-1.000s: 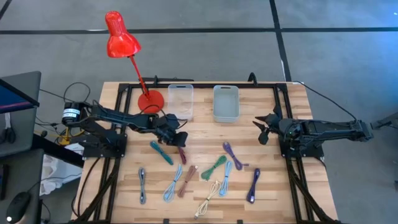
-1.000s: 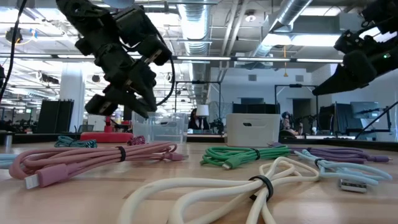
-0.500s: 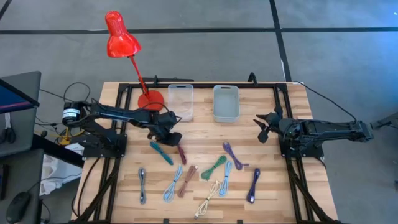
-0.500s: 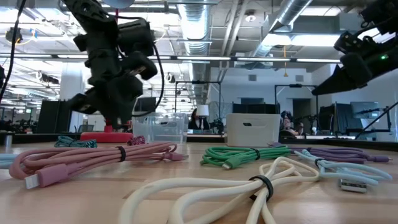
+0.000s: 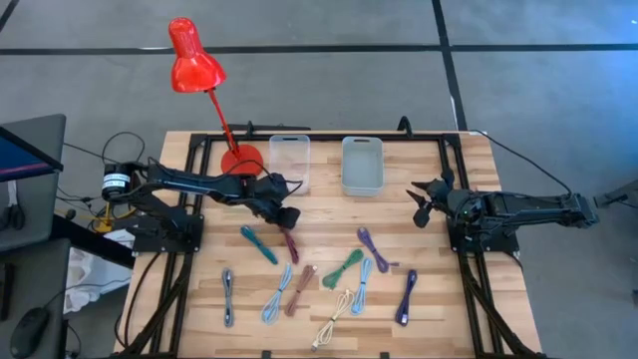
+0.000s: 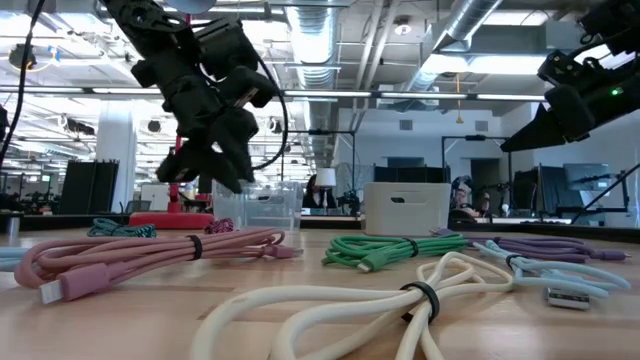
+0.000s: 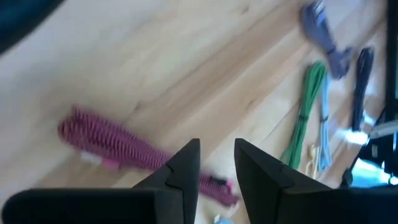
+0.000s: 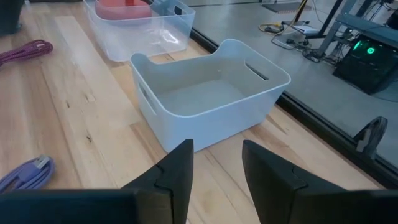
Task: Pick & Place USB Port
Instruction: Put the pink patterned USB cable into the transparent bin
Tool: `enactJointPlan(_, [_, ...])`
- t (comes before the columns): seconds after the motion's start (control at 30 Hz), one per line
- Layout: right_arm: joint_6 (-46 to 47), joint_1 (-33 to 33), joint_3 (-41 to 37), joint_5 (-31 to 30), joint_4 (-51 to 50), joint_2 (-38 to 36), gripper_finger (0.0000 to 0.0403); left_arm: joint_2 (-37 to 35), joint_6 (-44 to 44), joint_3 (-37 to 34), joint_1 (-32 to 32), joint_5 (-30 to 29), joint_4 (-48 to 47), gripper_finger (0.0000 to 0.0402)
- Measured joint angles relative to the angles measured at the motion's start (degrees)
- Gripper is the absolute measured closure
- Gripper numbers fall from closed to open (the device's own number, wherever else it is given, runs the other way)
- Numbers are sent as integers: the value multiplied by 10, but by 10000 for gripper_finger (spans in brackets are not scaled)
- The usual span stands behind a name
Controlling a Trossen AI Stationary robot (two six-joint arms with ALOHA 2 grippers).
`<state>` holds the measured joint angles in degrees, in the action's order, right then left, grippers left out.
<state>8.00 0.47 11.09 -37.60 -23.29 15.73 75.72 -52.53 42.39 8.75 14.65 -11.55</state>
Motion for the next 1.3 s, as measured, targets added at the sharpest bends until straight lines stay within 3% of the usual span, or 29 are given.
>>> enactJointPlan(0.13, [0, 0, 0, 0, 0, 0, 266, 0, 1, 0, 0, -15, 45, 304])
enactJointPlan(0.37, [0, 0, 0, 0, 0, 0, 268, 0, 11, 0, 0, 12, 85, 304])
enactJointPlan(0.5, [0, 0, 0, 0, -1, 0, 268, 0, 49, 0, 3, 12, 81, 303])
enactJointPlan(0.7, [0, 0, 0, 0, 0, 0, 266, 25, -4, 0, -6, -22, 48, 280])
enactJointPlan(0.97, [0, -7, 0, 0, 0, 0, 264, 76, -64, 0, -10, 106, 34, 216])
enactJointPlan(1.3, [0, -15, 0, 0, 0, 0, 264, 99, -45, 0, 11, 145, 42, 192])
